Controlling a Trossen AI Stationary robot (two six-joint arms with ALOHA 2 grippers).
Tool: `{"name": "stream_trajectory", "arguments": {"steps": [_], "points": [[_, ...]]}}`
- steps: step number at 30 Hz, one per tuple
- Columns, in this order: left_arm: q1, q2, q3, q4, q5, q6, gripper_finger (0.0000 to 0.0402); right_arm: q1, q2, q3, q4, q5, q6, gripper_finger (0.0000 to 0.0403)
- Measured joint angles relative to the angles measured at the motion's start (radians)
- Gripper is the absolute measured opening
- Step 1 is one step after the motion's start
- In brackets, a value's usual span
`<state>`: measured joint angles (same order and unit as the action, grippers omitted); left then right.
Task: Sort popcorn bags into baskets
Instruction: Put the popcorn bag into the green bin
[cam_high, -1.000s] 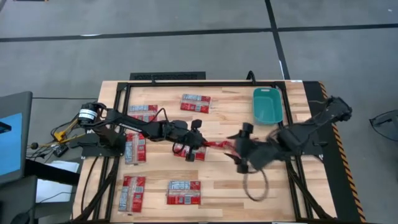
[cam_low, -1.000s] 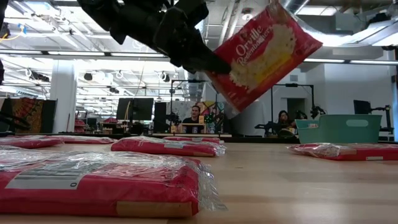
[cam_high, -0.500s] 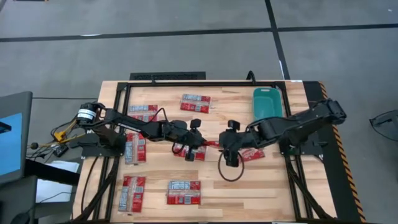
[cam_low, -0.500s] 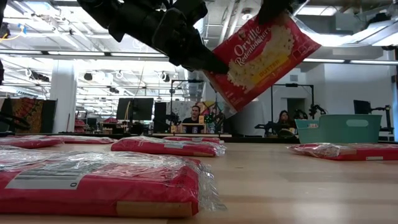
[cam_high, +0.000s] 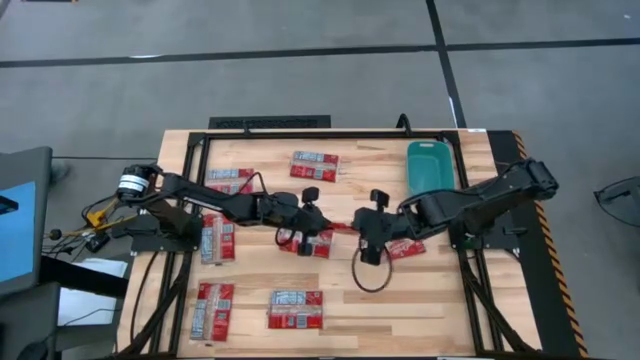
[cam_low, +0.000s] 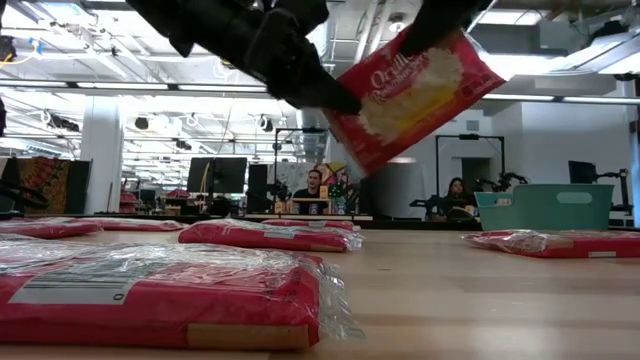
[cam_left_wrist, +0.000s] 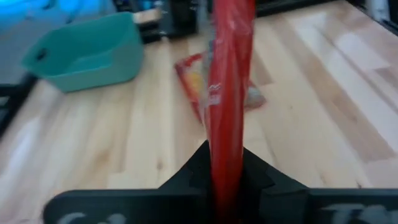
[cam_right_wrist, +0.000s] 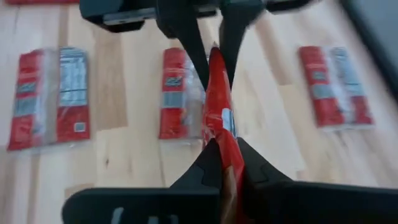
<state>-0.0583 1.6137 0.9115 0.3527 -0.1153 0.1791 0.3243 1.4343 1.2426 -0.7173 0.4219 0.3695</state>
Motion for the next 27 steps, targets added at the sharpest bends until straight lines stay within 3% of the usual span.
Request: {"name": "stream_trajectory", "arguments": {"steps": [3,7,11,15,19,27], "points": [[0.001,-0.059,-0.003,-0.059,-0.099,0.002,0.0072,0.038,-0.055,-0.061,0.024,0.127,0.089,0.0019],[0.028,-0.157,-0.002,-0.131,-0.254,0.029,0.0145,0.105,-0.141,-0.206,0.04,0.426,0.284,0.0019],[0.103,-0.229,-0.017,-0.162,-0.233,0.068,0.0211,0.139,-0.218,-0.325,0.022,0.654,0.472,0.0019],[0.197,-0.241,-0.018,-0.164,-0.089,0.051,0.0251,0.138,-0.251,-0.39,-0.062,0.789,0.621,0.0019],[0.263,-0.219,-0.018,-0.159,-0.015,0.048,0.0262,0.132,-0.275,-0.427,-0.255,0.903,0.849,0.0018],[0.329,-0.205,-0.018,-0.159,0.006,0.061,0.0263,0.097,-0.324,-0.524,-0.741,0.916,1.404,0.0018]]}}
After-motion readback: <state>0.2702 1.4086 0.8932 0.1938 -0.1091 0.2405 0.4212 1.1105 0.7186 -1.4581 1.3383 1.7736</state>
